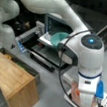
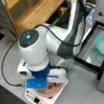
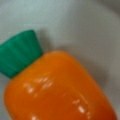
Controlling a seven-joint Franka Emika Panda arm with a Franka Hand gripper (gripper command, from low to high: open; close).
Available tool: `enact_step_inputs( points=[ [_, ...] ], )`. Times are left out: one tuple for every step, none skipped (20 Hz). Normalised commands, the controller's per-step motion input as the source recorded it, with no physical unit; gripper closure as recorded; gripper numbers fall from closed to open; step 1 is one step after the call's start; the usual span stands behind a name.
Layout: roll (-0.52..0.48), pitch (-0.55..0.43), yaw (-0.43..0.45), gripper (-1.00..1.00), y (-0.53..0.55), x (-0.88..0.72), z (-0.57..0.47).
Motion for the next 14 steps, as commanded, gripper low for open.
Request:
enact_step_inputs(
  points=[
    [-0.149,-0.04,-0.027,-1.0,0.0,-0.18,-0.08],
    [-0.144,-0.046,-0.033,-1.0,0.0,-0.21,-0.09],
    [-0.143,-0.049,-0.031,-1.0,0.0,-0.23,-0.09],
    [-0.131,-0.049,-0.045,-1.0,0.0,-0.25,-0.08],
    [-0.129,-0.047,-0.052,-1.0,0.0,-0.28,-0.09],
    [-0.128,-0.048,-0.053,-1.0,0.0,-0.29,-0.08],
    [-0.127,-0.047,-0.057,-1.0,-0.01,-0.31,-0.07],
    [-0.13,-0.045,-0.057,-1.0,-0.01,-0.33,-0.05],
    [-0.13,-0.048,-0.056,-1.0,-0.01,-0.33,-0.04],
    [-0.128,-0.049,-0.052,-1.0,-0.02,-0.35,-0.03],
    [-0.127,-0.052,-0.05,-1.0,-0.02,-0.36,-0.02],
    [-0.109,-0.044,-0.052,1.0,-0.01,-0.37,-0.02],
    [-0.103,-0.045,-0.05,1.0,-0.01,-0.36,-0.02],
    [-0.084,-0.04,-0.053,1.0,-0.01,-0.36,-0.03]
  ],
)
